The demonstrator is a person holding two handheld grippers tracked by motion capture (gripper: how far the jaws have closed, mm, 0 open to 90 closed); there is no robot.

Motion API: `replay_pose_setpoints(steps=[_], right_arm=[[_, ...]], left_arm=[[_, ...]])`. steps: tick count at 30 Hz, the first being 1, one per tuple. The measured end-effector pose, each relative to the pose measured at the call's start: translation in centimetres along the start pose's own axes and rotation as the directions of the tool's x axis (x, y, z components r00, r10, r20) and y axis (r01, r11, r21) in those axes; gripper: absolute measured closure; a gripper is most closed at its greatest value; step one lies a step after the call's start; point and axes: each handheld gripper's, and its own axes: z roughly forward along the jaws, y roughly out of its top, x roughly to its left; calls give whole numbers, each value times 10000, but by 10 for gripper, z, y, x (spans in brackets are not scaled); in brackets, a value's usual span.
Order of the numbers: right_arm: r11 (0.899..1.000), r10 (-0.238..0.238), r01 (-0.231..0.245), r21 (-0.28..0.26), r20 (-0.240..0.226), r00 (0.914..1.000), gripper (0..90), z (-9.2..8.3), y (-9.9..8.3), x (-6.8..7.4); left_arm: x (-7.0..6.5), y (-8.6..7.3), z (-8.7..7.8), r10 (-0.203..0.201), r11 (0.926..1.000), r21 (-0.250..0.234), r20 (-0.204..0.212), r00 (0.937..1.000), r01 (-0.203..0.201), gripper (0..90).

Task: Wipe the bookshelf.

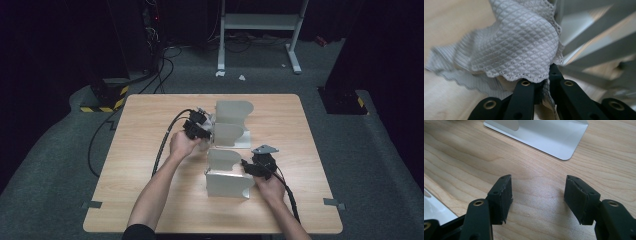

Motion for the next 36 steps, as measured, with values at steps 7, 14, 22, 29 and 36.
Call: replay_pose_setpoints(steps=[7,14,22,29,36], right_arm=[[10000,-31,31,-4,-24,10000,396,0,0,0],[10000,-16,16,-14,-36,10000,396,0,0,0],[10000,-30,30,-9,-22,10000,395,0,0,0],[10000,15,-15,9,-32,10000,395,0,0,0],[10000,27,-27,-1,-29,10000,395,0,0,1]], left_arm=[[0,1,-1,94,9999,-136,-253,9996,-97,861],[-6,29,-46,332,9894,-1406,-174,9993,-353,862],[-13,45,-63,462,9739,-2220,-63,9989,-464,866],[-7,32,-48,175,9814,-1911,-36,9998,-179,869],[-3,11,-30,11,9896,-1438,102,9999,4,869]])
